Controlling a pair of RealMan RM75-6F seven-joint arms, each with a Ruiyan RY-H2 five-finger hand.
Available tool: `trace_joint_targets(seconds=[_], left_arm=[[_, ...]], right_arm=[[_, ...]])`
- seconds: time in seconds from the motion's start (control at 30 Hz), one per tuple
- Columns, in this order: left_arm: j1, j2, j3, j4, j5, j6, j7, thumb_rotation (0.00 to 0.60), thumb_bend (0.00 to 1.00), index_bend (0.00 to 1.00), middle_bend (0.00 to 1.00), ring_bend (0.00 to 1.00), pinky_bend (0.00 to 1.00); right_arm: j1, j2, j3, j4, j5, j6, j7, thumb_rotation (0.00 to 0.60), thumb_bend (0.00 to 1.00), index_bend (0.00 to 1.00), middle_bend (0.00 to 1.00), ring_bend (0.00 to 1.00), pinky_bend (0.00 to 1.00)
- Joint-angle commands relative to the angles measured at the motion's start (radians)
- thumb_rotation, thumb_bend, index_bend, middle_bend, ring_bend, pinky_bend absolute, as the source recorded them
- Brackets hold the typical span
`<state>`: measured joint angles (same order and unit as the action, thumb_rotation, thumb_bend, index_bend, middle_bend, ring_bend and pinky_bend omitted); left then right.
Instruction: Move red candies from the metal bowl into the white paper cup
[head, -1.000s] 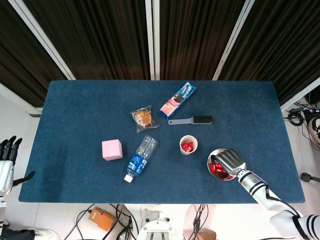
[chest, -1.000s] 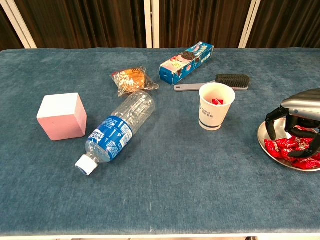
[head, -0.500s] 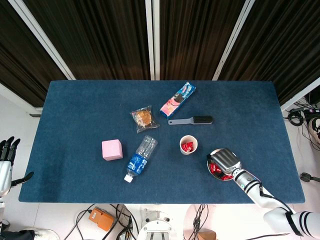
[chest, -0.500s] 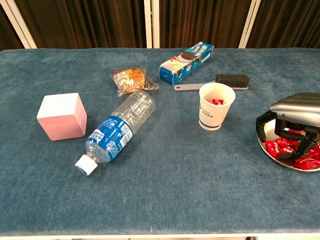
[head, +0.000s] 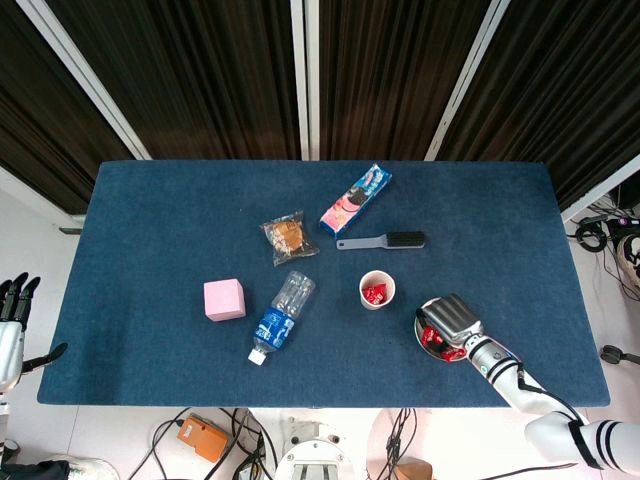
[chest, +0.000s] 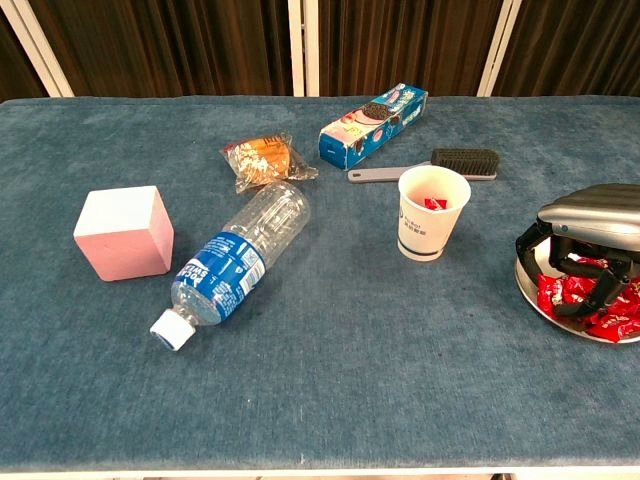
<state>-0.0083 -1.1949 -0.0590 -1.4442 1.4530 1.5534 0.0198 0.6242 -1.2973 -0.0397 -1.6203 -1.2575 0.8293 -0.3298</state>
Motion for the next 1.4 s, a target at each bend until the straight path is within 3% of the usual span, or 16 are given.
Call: trace_joint_targets(seconds=[0.03,0.27,0.5,0.67,0.83,1.0,1.4], left_arm=[[0.0,0.0,0.0,0.0,0.0,-0.001,0.0,0.6,0.01,0.0,0.0,0.0,0.0],[0.0,-0.001,0.0,0.0,0.003,0.002,-0.001,0.6,0.01,0.0,0.0,0.0,0.0],[-0.001,0.004,-0.002,-0.006,0.008,0.006,0.006,0.6,0.01,0.0,0.0,0.0,0.0],[0.0,0.005,-0.001,-0.011,0.005,0.004,0.011,0.6,0.01,0.0,0.0,0.0,0.0],[0.002,0.007,-0.002,-0.016,0.003,0.007,0.014,0.6,0.01,0.0,0.0,0.0,0.0],[0.004,0.01,-0.001,-0.017,-0.002,0.005,0.016,0.6,0.01,0.0,0.0,0.0,0.0],[0.002,0.006,-0.003,-0.012,-0.006,-0.001,0.016,0.6,0.01,0.0,0.0,0.0,0.0]], right_arm=[[-0.004,0.006,0.001,-0.005,-0.002,0.008,0.001,0.6,0.49,0.66,0.93,1.0,1.0],[-0.015,0.05,0.015,-0.049,-0.021,0.047,0.02,0.6,0.5,0.68,0.93,1.0,1.0],[0.018,0.134,0.112,-0.139,-0.047,0.082,0.111,0.6,0.51,0.68,0.93,1.0,1.0],[0.087,0.112,0.181,-0.13,-0.004,0.029,0.126,0.6,0.5,0.68,0.93,1.0,1.0],[0.158,0.055,0.217,-0.092,0.067,-0.033,0.096,0.6,0.51,0.67,0.93,1.0,1.0],[0.197,0.015,0.222,-0.05,0.114,-0.063,0.074,0.6,0.5,0.65,0.93,1.0,1.0],[0.215,-0.002,0.192,-0.043,0.14,-0.05,0.036,0.6,0.46,0.44,0.93,1.0,1.0]])
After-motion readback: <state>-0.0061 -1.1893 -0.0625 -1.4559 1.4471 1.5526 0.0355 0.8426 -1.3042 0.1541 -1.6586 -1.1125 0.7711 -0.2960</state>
